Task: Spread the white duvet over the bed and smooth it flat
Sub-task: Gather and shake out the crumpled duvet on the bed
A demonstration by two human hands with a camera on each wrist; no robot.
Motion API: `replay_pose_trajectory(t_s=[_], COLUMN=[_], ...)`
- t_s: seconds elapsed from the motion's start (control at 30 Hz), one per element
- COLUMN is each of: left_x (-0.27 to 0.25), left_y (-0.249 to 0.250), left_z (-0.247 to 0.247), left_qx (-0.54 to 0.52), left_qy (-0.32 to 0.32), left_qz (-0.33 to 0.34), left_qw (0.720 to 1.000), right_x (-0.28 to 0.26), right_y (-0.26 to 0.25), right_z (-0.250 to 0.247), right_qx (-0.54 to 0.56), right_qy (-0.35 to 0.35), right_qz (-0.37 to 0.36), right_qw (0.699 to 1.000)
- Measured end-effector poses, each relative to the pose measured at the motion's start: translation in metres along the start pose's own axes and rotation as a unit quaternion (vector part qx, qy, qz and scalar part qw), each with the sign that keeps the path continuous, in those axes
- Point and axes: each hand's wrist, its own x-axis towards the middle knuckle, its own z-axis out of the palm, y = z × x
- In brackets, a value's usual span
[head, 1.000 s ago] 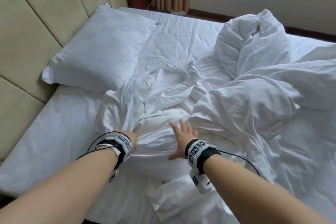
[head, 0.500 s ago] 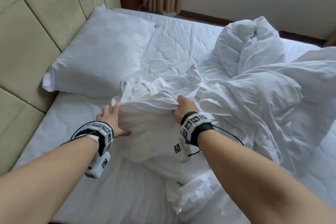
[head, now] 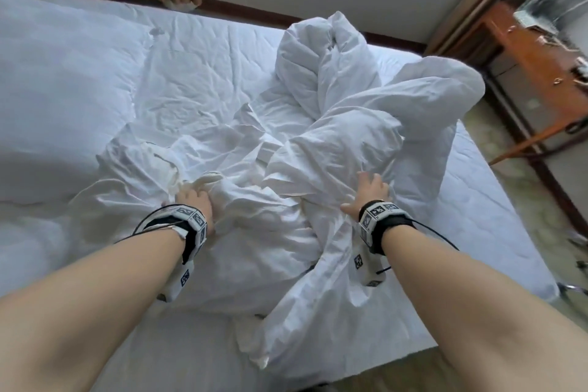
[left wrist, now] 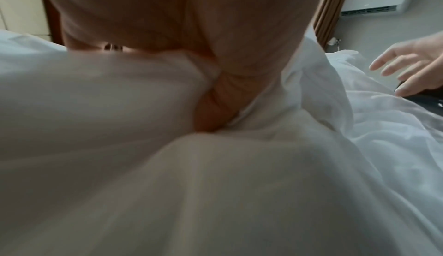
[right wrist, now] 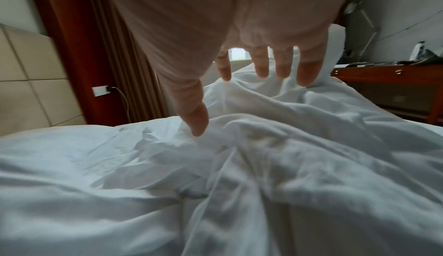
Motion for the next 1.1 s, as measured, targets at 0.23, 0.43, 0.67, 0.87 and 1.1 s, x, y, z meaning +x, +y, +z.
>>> replay_pose_trajectory(t_s=[0.23, 0.43, 0.67, 0.87, 1.1], left_x=[0.009, -0.016, -0.004, -0.002, -0.054], left_y=[0.014, 0.049, 0.233, 0.435, 0.525], left_z=[-0.016, -0.01, -0.032, -0.009, 0.006], left_qx=[-0.029, -0.02, -0.034, -0.249, -0.105], left_qy=[-0.003, 0.025, 0.088, -0.135, -0.124], left_qz=[-0.058, -0.166, -0.021, 0.179, 0.203], left_qw=[0.998, 0.986, 0.995, 0.942, 0.966], right_x=[0.076, 0.134, 0.208, 0.175, 0.159], right_y=[-0.002, 0.022, 0.291, 0.476, 0.448], right_z=[0.002, 0.008, -0.026, -0.048, -0.057], right_qx=[0.068, 0.078, 0.078, 0.098, 0.364], right_qy=[-0.004, -0.058, -0.046, -0.019, 0.045], right_qz=[0.02, -0.139, 0.06, 0.2, 0.071], right_qw=[0.997, 0.985, 0.994, 0.975, 0.927])
